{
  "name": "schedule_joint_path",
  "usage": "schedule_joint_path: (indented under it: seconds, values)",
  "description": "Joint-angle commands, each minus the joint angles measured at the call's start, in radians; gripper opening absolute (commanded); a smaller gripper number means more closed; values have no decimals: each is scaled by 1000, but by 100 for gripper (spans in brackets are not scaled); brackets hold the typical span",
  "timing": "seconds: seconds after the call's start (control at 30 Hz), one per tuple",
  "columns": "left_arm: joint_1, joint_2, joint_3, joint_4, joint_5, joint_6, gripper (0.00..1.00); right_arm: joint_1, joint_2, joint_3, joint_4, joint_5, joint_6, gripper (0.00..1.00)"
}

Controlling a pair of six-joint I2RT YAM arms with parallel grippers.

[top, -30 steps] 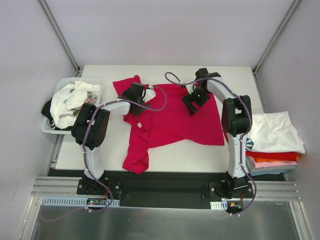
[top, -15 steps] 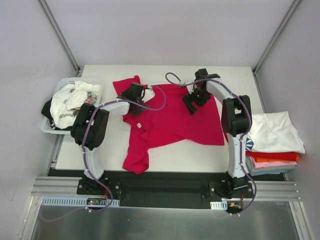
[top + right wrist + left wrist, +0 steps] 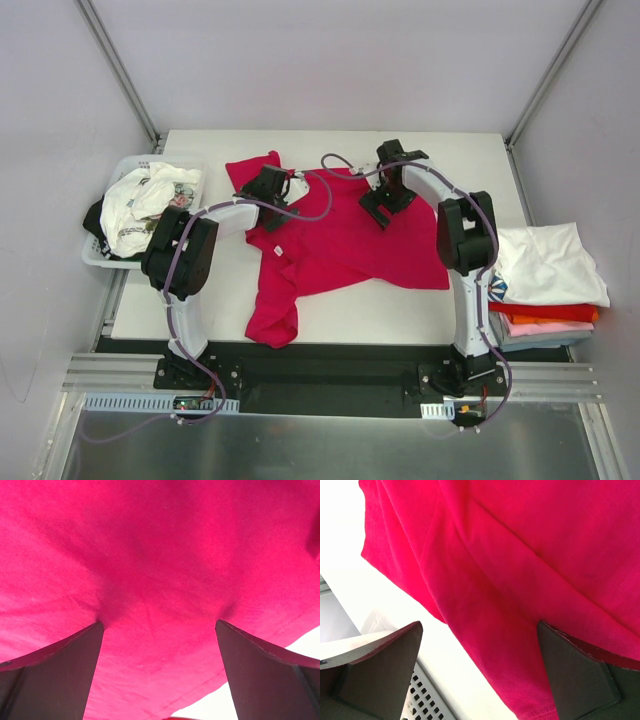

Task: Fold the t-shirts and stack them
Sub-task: Flatten out the tshirt

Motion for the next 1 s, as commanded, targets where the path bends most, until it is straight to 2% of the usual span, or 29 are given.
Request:
schedule_joint_path:
  seconds: [0.0, 0.97]
  values:
    - [12, -38, -8, -46, -18, 1, 99, 16, -10, -8, 16, 97, 9, 100]
    - [120, 5, 108, -44, -44, 80, 99, -13, 33, 61, -24, 97, 16, 100]
